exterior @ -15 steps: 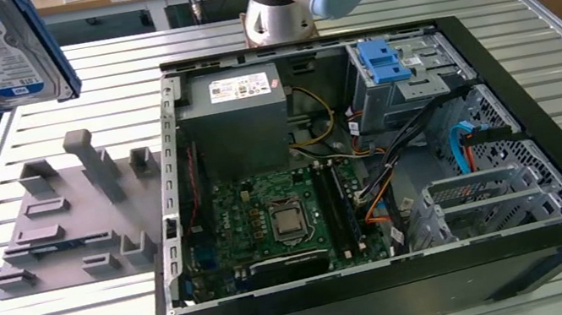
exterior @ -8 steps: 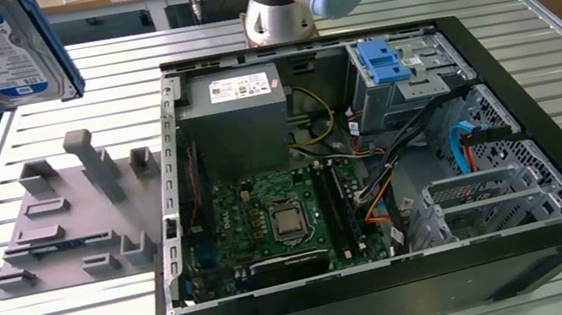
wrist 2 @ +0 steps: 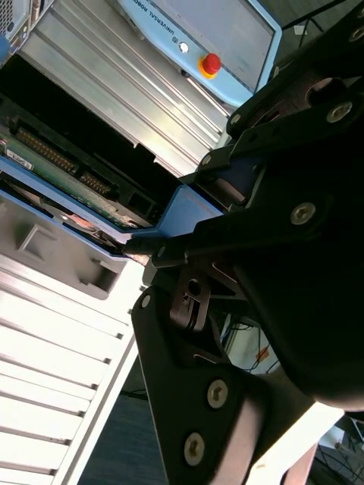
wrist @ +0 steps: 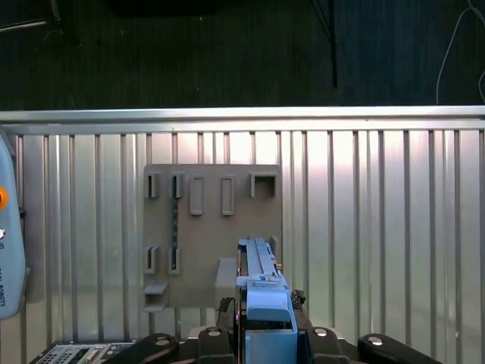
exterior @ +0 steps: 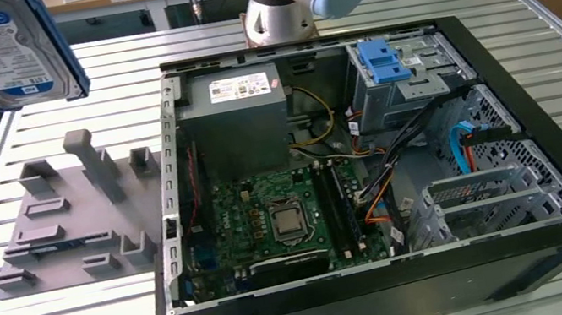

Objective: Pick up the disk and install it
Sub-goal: 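Pick up the disk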

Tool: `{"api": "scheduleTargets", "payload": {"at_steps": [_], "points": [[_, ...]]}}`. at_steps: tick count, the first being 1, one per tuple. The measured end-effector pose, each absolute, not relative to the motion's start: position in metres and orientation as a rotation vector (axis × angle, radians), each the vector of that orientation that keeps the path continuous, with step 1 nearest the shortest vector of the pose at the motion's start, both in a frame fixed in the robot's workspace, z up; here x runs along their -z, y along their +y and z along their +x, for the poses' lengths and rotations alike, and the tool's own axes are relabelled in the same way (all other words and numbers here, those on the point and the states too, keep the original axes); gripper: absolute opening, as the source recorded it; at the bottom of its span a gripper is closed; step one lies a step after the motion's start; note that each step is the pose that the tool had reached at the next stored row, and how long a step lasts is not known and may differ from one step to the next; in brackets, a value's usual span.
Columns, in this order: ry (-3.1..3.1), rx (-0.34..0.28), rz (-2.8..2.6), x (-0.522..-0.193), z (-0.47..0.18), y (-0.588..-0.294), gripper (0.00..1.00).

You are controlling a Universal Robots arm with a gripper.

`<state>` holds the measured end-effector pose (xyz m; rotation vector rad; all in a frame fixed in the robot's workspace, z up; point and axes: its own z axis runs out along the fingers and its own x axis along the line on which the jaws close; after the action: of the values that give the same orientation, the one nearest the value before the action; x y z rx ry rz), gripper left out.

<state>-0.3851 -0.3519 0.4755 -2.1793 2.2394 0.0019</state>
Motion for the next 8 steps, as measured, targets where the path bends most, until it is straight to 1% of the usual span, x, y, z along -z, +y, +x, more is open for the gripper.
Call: {"api": "scheduleTargets", "payload": {"at_steps": [8], "points": [[2.239,-0.002,-2.179,-0.4755,-0.3793,-0.3526,0.36]]}}
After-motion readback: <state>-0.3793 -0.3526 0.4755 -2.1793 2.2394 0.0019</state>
